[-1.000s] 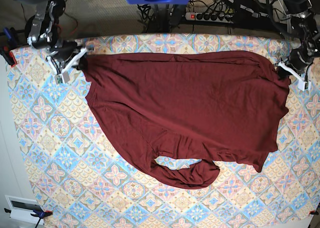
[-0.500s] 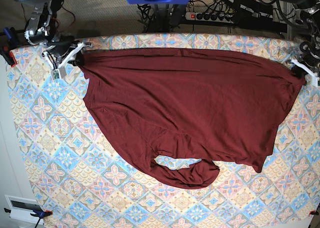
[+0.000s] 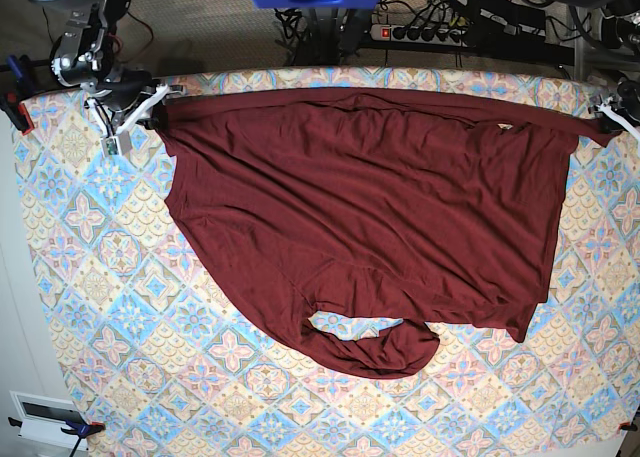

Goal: Layout the t-shirt on the table in an organized manner, then fold the t-shirt properly
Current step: 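Hold the shirt edge taut between both grippers, laying it flat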

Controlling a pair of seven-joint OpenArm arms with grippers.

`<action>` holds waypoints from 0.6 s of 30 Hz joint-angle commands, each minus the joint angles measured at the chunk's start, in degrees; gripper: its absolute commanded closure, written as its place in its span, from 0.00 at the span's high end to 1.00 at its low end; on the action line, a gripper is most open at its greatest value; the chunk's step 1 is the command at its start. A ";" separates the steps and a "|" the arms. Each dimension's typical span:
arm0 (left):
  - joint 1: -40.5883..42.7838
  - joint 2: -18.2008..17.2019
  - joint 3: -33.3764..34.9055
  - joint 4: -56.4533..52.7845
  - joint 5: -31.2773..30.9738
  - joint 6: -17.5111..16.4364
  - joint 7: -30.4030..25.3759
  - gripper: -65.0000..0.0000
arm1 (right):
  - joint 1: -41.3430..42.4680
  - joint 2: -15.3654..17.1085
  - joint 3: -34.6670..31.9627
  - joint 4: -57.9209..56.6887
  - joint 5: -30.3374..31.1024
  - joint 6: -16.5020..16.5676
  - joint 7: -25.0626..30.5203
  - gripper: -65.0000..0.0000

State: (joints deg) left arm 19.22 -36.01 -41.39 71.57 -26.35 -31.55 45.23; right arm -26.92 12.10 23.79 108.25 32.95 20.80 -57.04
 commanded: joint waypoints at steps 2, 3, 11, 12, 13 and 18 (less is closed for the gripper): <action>0.69 -1.66 -0.50 0.91 -0.33 -1.64 -0.35 0.51 | -0.03 0.25 0.34 0.72 0.59 0.26 0.73 0.00; 1.30 -1.66 -0.50 1.44 -0.95 -2.16 -0.35 0.51 | -0.03 0.17 0.34 0.72 0.59 0.26 0.73 0.00; 7.02 -1.31 -0.59 9.00 -8.07 -2.60 -0.35 0.51 | 0.06 -0.10 0.34 0.54 0.59 0.26 0.73 0.00; 7.02 -1.31 -0.50 9.00 -7.98 -2.60 -0.35 0.50 | 0.06 -0.10 0.34 0.54 0.59 0.26 0.73 0.00; 7.11 -1.22 -0.50 8.91 -7.98 -2.60 -0.44 0.48 | 0.06 -0.10 0.34 0.54 0.59 0.26 0.73 0.00; 7.11 -1.22 -0.50 8.83 -6.84 -2.52 -0.79 0.42 | 0.06 -0.10 0.34 0.54 0.59 0.26 0.82 0.00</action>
State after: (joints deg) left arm 26.33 -35.68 -41.36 79.81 -32.73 -34.11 45.43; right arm -26.96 11.40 23.79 107.94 32.97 20.84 -57.08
